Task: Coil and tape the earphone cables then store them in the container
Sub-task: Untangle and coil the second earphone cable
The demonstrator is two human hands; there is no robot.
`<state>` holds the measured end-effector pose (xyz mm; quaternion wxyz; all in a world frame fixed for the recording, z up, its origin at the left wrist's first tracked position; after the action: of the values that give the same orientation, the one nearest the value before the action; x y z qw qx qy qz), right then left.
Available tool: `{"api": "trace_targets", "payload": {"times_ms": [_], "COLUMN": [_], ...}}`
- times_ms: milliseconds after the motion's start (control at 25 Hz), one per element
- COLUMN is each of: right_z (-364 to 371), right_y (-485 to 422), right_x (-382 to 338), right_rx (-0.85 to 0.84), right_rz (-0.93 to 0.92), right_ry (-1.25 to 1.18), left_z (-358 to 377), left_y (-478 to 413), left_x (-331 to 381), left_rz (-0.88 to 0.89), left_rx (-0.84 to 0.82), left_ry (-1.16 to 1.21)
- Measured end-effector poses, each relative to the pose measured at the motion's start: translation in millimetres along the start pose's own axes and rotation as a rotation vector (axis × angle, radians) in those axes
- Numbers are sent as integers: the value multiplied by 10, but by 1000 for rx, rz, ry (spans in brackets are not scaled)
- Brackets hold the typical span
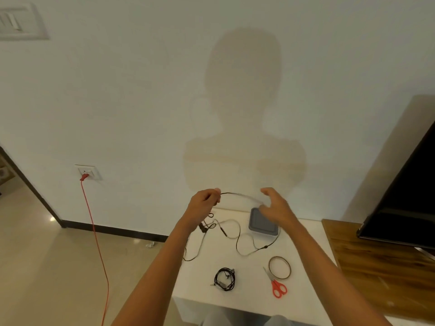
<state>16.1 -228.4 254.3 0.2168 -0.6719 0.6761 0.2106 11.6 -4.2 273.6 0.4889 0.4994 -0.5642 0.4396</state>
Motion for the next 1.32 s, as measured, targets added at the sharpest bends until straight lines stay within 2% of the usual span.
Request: {"api": "trace_targets", "payload": {"times_ms": [80,160,280,480,640,760,840,960,1000,1040,1120,1160,1240,1320], "right_z": [220,336,219,-170,-519,-576,-497,-150,-51,43,236,310,417,451], "right_y": [111,182,138,110,118,136,85,23,22,8,79,154,228,229], "right_x": [-460,-712,-673,-381,81,284,386,506,424,250,-244,-464,-689,-727], "right_rx": [-77,-112,-40,210,493,554,430,27,-51,-74,-116,-156,-201,-199], "right_rz": [-227,-335,-264,-125,119,261,344,437,371,229,-118,-225,-288,-237], "right_ry": [-113,-238,-381,-424,-479,-511,-402,15,138,143,-150,-303,-494,-630], "left_z": [256,409,378,150,-49,-106,-94,-56,-18,25,117,159,221,224], "left_y": [-3,-7,-39,-21,26,47,57,49,47,42,39,37,29,30], "left_x": [114,193,243,41,-117,-116,-69,70,122,156,217,245,284,329], "left_rz": [-1,-10,11,39,-13,-9,-10,21,32,37,50,63,86,100], "left_rx": [-67,-101,-98,-174,-140,-97,-80,-65,-72,-81,-109,-125,-152,-154], "left_ry": [54,128,138,-216,-152,-154,-59,16,31,46,55,54,48,37]}}
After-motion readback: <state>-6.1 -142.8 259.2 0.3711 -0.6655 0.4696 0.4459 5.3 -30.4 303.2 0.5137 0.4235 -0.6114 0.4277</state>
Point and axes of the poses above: each hand's wrist, its own y-axis away from the middle knuckle, its own z-axis out of the palm, x = y × z, the point moved 9 cm from there along -y, towards the middle knuckle, and after that the axes turned 14 degrees about y, right-handed, at the moved point
